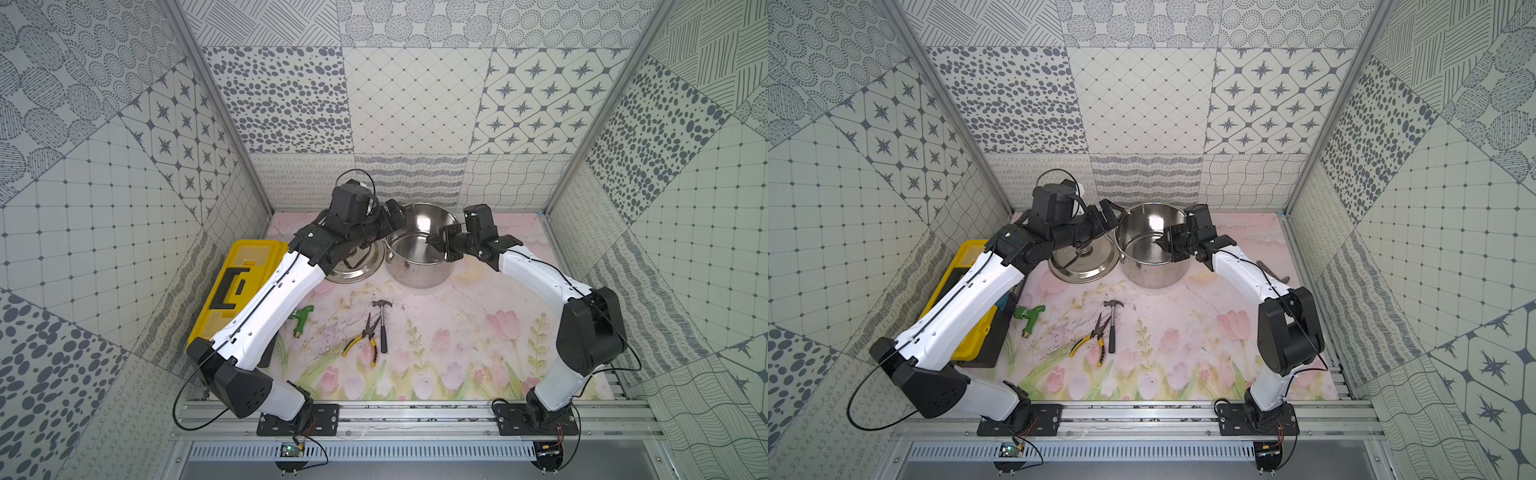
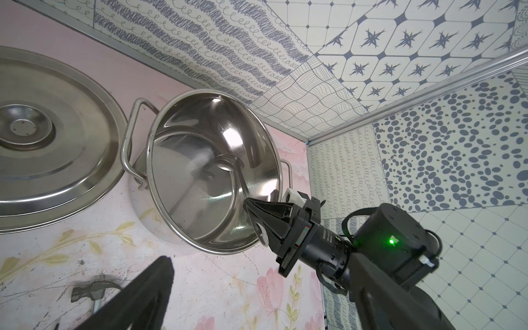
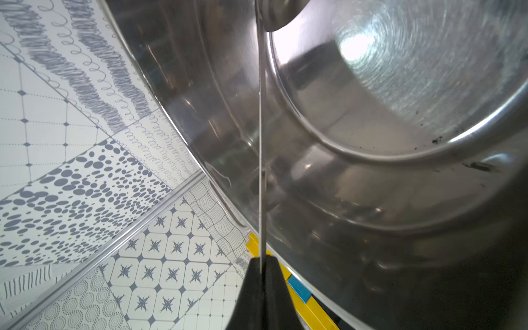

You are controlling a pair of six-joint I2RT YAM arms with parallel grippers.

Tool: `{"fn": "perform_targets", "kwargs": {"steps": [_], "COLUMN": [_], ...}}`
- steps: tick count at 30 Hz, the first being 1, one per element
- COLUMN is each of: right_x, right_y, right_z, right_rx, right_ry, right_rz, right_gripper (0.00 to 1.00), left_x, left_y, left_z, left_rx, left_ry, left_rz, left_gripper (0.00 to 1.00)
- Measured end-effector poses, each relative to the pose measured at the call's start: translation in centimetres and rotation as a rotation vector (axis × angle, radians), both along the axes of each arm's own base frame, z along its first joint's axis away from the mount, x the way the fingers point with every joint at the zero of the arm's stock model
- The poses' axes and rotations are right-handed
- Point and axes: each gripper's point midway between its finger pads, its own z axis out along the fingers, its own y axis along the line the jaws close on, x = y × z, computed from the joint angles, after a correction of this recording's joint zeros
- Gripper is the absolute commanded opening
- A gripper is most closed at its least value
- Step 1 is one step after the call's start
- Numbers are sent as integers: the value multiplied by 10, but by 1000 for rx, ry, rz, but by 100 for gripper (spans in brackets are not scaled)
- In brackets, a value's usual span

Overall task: Stir the soup with a spoon
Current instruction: Stir the soup in the pan with a stick.

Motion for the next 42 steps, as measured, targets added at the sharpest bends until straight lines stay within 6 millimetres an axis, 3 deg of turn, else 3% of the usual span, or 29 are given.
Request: {"fn": "perform_targets", "kwargs": {"steps": [4, 11, 15, 19, 24, 31, 34, 37, 42], "right_x": [-19, -46, -33, -8, 19, 49, 44, 26, -10], "right_y": [16, 70, 91, 97, 88, 45, 22, 5, 2], "right_z": [9, 12, 11, 11, 13, 9, 0, -5, 6], "right_rx": [8, 42, 54, 63, 71, 64, 46, 30, 34], "right_ry": [-17, -13, -17, -30, -43, -46, -30, -10, -17], "right_rz": [44, 147, 165, 145, 107, 24, 3, -1, 37], "right_gripper": [0, 0, 0, 0, 0, 0, 0, 0, 0], "left_x": [1, 0, -3, -7, -11, -14, -14, -14, -14], "left_y": [-2, -2, 0, 3, 5, 7, 7, 7, 7], "left_z": [-2, -1, 1, 1, 1, -1, -2, -2, -3], "left_rx": [2, 0, -3, -3, -3, -4, -3, -2, -1], "left_ry": [5, 3, -3, -3, -3, 0, 3, 3, 4], "left_rz": [-7, -10, -9, -9, -8, -4, -4, -5, -5], "left_gripper": [99, 100, 100, 100, 100, 100, 99, 99, 100]}}
